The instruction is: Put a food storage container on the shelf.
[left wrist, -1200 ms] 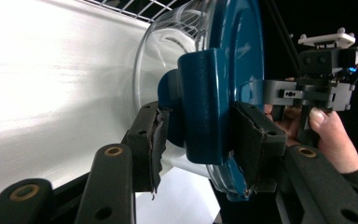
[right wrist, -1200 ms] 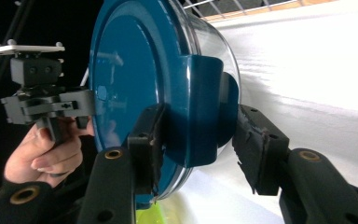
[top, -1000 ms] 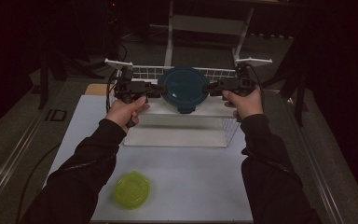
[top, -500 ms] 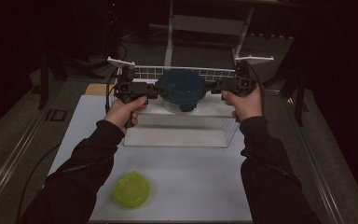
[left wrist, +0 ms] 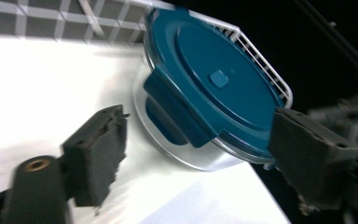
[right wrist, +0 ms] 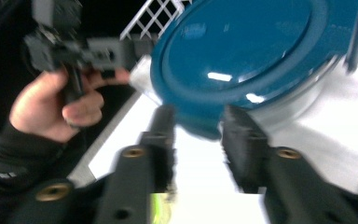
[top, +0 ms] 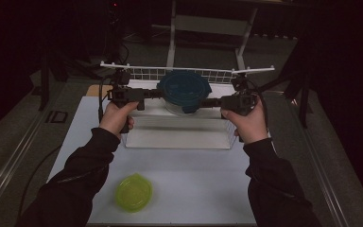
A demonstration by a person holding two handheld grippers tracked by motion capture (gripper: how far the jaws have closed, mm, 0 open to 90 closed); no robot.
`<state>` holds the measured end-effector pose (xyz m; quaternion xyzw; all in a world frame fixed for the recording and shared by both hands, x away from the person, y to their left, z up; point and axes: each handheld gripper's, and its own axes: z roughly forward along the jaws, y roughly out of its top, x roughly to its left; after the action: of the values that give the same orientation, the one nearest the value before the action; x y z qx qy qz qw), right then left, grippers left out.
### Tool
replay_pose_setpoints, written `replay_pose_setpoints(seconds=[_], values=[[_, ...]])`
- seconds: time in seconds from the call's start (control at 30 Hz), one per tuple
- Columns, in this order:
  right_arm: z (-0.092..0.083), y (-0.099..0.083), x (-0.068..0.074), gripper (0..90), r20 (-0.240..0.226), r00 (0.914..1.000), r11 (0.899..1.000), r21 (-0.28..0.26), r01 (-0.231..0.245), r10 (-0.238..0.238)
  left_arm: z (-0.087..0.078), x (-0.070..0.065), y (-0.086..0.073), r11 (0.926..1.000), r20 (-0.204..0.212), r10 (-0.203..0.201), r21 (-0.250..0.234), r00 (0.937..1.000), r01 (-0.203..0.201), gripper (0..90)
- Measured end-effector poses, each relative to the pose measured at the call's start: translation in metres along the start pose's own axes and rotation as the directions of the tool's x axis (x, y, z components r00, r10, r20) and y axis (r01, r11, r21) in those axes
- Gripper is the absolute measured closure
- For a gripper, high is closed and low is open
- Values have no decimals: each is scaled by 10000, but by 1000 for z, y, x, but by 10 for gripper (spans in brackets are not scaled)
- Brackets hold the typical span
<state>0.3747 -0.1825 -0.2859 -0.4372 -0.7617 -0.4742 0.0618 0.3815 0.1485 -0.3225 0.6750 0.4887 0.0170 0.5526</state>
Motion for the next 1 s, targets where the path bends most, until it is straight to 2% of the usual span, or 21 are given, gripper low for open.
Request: replay_pose_setpoints(seconds=[0.07, 0.13, 0.2, 0.3, 0.47, 0.7, 1.0], values=[[2, -9, 0, 814, -111, 9999, 9999, 110, 58, -57, -6, -5, -4, 9988, -155, 342, -336, 9993, -348, 135], [5, -15, 0, 883, -20, 9998, 9996, 197, 198, -198, -12, -9, -9, 9955, -236, 756, -555, 9969, -768, 94], [9, -19, 0, 897, 41, 9996, 9993, 281, 264, -265, -17, -13, -15, 9904, -292, 1133, -766, 9931, -1152, 10], [15, -22, -2, 898, 185, 9994, 9988, 383, 292, -299, -24, -18, -26, 9799, -501, 1649, -1051, 9850, -1693, 3], [24, -22, -7, 899, 225, 9997, 9992, 394, 91, -100, -30, -22, -43, 9670, -759, 2237, -1076, 9717, -2310, 3], [34, -18, -4, 899, 199, 9997, 9989, 460, 108, -117, -35, -23, -62, 9566, -795, 2703, -903, 9595, -2770, 3], [45, -11, -2, 899, 243, 9997, 9995, 331, 4, -12, -44, -19, -71, 9572, -754, 2615, -1075, 9623, -2685, 3]])
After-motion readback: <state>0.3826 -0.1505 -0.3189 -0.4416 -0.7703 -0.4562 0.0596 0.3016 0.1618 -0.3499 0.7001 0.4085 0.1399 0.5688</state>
